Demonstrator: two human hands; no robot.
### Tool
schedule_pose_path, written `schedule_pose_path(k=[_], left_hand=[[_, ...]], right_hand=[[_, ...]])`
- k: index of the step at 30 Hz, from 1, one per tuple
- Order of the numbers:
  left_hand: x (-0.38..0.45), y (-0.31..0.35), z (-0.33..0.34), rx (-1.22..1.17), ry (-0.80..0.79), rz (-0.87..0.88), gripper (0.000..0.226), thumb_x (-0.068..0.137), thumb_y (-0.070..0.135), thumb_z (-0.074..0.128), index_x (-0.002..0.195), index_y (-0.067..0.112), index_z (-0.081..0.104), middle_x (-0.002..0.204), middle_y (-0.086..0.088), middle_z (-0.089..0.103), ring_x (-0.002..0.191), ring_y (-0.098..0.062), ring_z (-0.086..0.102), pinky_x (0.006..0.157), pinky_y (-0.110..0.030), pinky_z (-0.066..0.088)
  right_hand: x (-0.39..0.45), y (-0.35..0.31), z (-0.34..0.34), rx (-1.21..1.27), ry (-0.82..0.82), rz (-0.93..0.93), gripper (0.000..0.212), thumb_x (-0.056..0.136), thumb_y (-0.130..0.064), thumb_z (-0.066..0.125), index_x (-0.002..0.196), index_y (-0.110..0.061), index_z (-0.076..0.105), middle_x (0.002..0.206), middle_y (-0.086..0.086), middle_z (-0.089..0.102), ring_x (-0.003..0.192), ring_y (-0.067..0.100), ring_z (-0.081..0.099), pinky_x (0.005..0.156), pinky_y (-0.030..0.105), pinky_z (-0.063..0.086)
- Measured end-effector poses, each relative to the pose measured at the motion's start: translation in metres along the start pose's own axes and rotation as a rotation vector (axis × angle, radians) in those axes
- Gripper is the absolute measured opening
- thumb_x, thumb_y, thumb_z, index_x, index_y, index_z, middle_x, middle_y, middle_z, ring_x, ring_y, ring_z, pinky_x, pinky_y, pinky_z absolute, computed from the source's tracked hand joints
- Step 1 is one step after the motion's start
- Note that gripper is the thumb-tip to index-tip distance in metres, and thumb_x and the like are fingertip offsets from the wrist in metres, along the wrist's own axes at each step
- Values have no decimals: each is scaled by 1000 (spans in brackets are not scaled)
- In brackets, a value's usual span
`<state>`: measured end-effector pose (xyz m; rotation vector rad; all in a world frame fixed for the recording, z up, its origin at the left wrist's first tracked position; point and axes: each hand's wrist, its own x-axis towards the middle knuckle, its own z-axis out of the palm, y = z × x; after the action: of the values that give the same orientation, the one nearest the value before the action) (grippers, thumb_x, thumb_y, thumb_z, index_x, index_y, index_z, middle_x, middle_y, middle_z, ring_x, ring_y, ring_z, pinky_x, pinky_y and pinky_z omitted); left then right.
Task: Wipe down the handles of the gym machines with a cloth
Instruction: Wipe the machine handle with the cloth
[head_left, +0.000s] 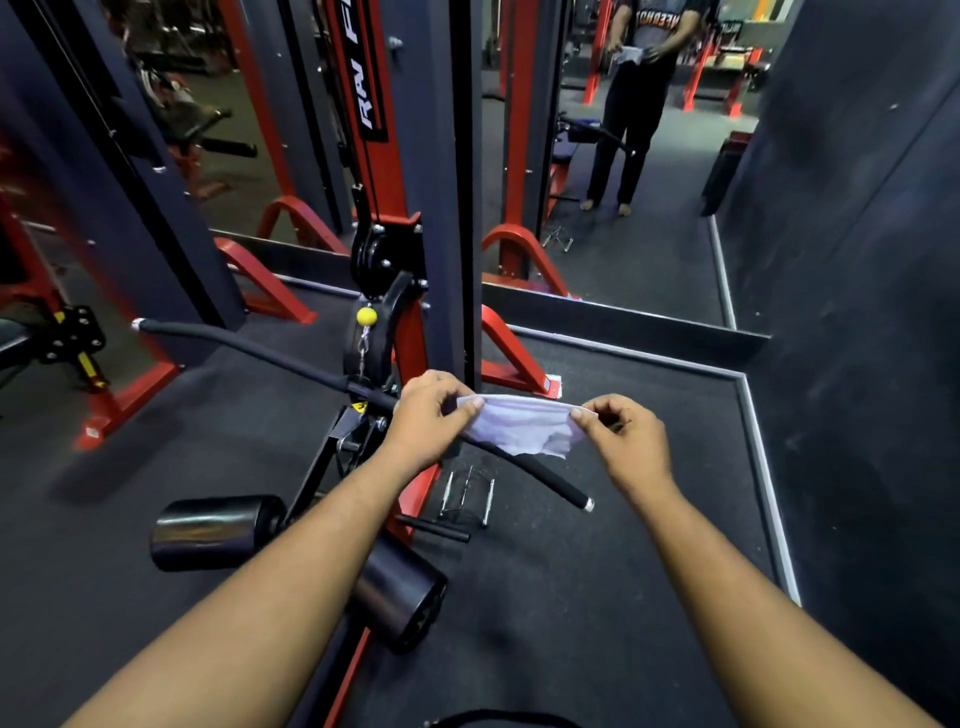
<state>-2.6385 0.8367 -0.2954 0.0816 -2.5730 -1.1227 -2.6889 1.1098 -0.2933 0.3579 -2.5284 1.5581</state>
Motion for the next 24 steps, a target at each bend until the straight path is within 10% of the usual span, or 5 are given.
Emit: schedule_pose_path(k=[8, 15, 24], left_hand=[[11, 34, 0, -277, -58, -72, 15, 106, 35, 53, 92, 33, 58, 85, 9, 62, 78, -8, 56, 72, -32, 46], [39, 68, -13, 60, -359, 246, 21, 101, 44, 60, 93, 25, 67, 79, 4, 69, 77, -13, 65, 72, -40, 52], [64, 57, -42, 168, -240, 210, 40, 89, 64, 58, 88, 26, 70, 81, 6, 72, 79, -13, 67, 73, -44, 54]], right_hand=[[7, -3, -20, 131, -438, 35, 14, 88, -24, 80, 87, -13, 71, 96, 3, 74, 94, 24, 69, 90, 41, 54], [30, -56, -8, 87, -568, -67, 82, 80, -47, 78, 151, -34, 39, 143, -24, 48, 133, -9, 45, 107, 12, 38], [-8, -44, 18, 232, -793, 138, 14, 91, -8, 76, 100, -3, 66, 84, 9, 74, 71, 18, 70, 62, 31, 56]])
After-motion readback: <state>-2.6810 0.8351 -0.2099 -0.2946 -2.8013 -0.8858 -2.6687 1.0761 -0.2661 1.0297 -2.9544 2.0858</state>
